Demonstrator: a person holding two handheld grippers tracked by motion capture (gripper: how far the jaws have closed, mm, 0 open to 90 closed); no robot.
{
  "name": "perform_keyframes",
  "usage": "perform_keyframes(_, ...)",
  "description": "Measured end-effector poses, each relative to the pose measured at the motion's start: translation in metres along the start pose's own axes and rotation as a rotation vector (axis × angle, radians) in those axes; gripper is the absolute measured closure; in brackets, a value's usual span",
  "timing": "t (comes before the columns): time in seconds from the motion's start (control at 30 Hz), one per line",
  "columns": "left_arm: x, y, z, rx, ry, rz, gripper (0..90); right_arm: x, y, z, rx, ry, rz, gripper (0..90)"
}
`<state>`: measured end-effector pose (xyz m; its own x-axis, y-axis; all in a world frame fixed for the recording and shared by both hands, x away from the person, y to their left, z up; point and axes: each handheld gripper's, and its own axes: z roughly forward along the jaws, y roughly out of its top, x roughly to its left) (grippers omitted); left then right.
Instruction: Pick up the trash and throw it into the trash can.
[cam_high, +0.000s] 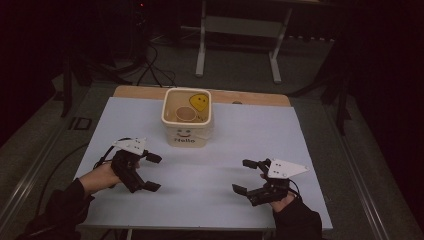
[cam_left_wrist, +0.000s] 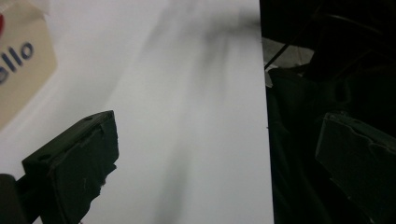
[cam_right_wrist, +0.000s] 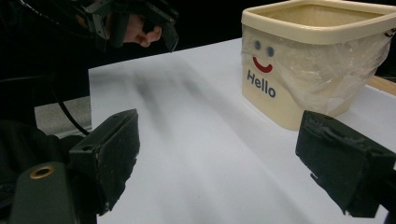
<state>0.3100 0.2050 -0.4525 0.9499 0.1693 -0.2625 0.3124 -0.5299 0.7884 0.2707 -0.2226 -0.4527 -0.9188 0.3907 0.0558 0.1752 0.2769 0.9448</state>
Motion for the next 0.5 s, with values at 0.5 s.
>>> perform_keyframes(0.5,0.000,-0.015,0.006,-0.054,0.039,-0.017,0.4,0.001,-0.001,-0.001,0.010,-0.008,-0.008,13.4)
